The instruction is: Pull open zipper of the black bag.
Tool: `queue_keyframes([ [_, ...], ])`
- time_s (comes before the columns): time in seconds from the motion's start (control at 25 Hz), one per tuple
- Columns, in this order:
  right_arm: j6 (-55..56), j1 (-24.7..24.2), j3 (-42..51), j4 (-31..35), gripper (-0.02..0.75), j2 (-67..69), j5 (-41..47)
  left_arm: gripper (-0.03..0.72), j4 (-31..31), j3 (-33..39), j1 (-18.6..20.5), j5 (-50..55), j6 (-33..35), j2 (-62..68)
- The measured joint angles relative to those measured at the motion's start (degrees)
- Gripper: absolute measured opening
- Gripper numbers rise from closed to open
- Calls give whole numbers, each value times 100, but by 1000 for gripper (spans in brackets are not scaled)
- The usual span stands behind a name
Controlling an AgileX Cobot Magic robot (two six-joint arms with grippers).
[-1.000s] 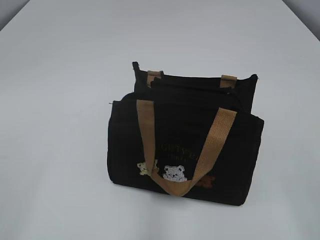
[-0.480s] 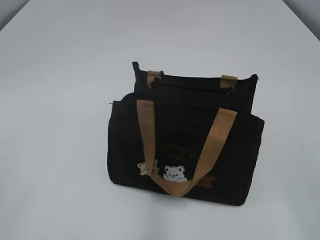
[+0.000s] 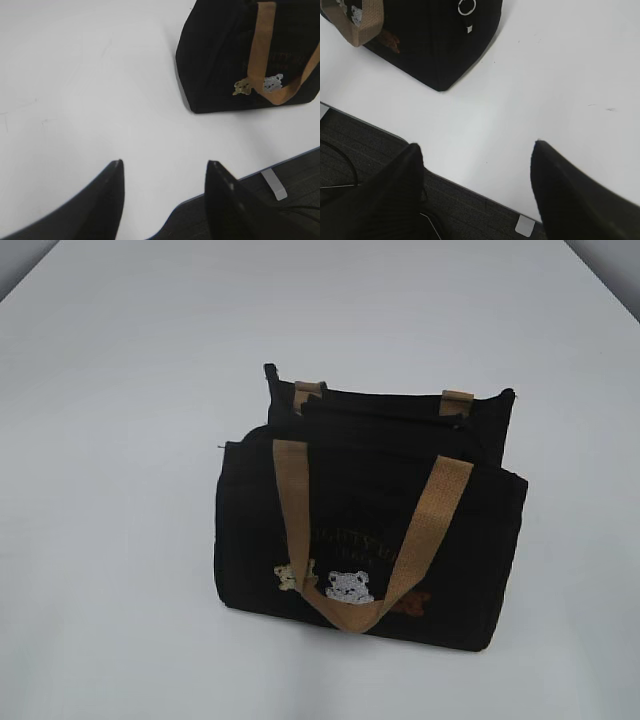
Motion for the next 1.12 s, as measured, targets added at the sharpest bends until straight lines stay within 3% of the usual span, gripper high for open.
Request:
queue_keyframes([
  [0.12, 0, -72, 0, 0, 519, 0, 0, 394, 6, 0, 0, -5, 0, 0],
  [0.36, 0, -1101, 0, 39, 519, -334, 0, 394, 6, 0, 0, -5, 0, 0],
  [0.48, 0, -1362, 0, 127, 519, -813, 0, 394, 6, 0, 18, -6, 0, 0],
  [0.84, 0, -1384, 0, 440, 519, -1084, 0, 362, 12, 0, 1295, -18, 0, -360],
  [1.12, 0, -1384, 0, 489, 519, -1084, -11, 354, 7, 0, 1651, -23, 0, -668],
])
